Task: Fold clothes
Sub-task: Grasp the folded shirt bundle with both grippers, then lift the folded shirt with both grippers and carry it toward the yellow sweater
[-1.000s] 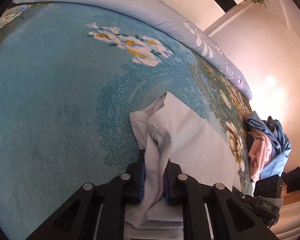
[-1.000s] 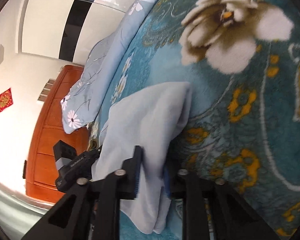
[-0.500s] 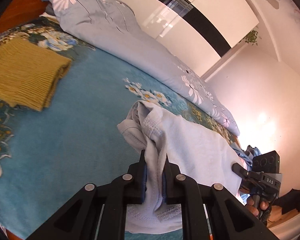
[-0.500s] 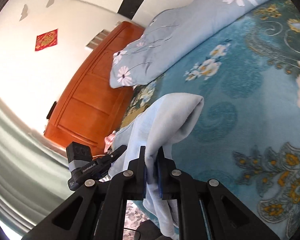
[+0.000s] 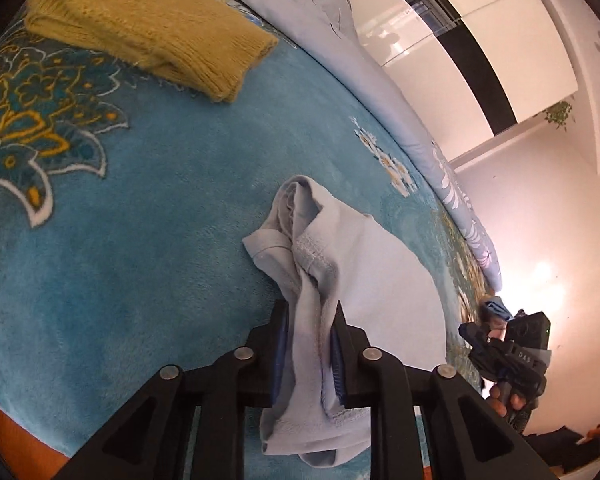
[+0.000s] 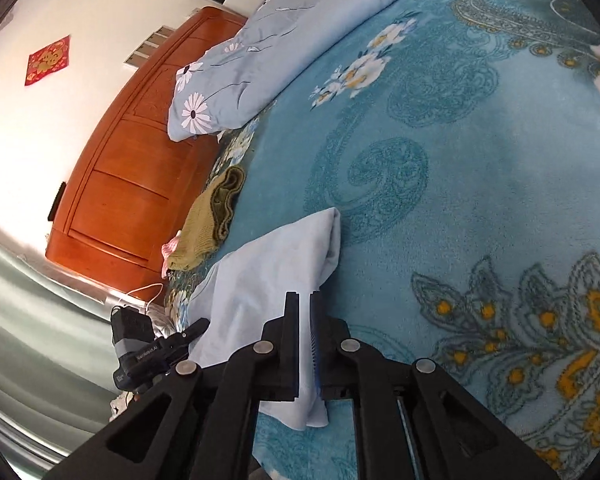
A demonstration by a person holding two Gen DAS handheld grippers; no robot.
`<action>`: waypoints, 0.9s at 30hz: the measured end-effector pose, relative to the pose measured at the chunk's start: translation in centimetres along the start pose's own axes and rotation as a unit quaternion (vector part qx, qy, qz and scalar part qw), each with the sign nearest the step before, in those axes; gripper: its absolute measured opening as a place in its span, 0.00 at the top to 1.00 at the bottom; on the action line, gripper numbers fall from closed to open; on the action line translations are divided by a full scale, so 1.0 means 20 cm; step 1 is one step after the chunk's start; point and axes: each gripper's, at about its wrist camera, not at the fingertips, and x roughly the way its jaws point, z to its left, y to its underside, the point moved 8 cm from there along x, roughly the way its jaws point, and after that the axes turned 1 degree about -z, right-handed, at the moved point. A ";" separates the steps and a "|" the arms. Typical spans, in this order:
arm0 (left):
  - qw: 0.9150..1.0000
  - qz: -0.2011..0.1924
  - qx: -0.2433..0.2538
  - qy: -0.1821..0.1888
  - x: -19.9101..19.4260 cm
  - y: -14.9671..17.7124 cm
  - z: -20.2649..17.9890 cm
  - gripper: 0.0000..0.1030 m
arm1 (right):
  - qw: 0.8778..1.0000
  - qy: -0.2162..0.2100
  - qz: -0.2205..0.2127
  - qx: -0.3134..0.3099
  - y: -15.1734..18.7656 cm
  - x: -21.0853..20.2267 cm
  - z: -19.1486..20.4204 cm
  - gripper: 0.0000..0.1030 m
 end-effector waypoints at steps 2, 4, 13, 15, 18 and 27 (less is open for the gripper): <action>1.000 -0.007 -0.001 -0.008 -0.01 -0.01 0.01 0.48 | 1.000 0.005 0.011 -0.006 0.02 0.03 0.00 0.89; 1.000 -0.004 -0.004 -0.013 0.02 0.00 0.02 0.40 | 1.000 0.009 0.024 -0.006 0.04 0.07 0.00 0.72; 1.000 0.000 0.007 -0.006 0.10 0.01 -0.03 0.39 | 0.999 0.000 0.035 0.021 0.08 0.24 -0.02 0.63; 1.000 0.001 -0.001 0.003 0.11 0.02 -0.04 0.40 | 0.999 -0.008 0.043 0.023 0.08 0.29 0.02 0.63; 1.000 0.003 -0.012 0.015 0.13 0.03 -0.04 0.43 | 0.999 -0.013 0.042 0.025 0.08 0.33 0.04 0.63; 0.998 -0.011 -0.033 0.052 0.16 0.06 -0.07 0.80 | 0.996 -0.024 0.059 0.062 0.11 0.36 0.02 0.88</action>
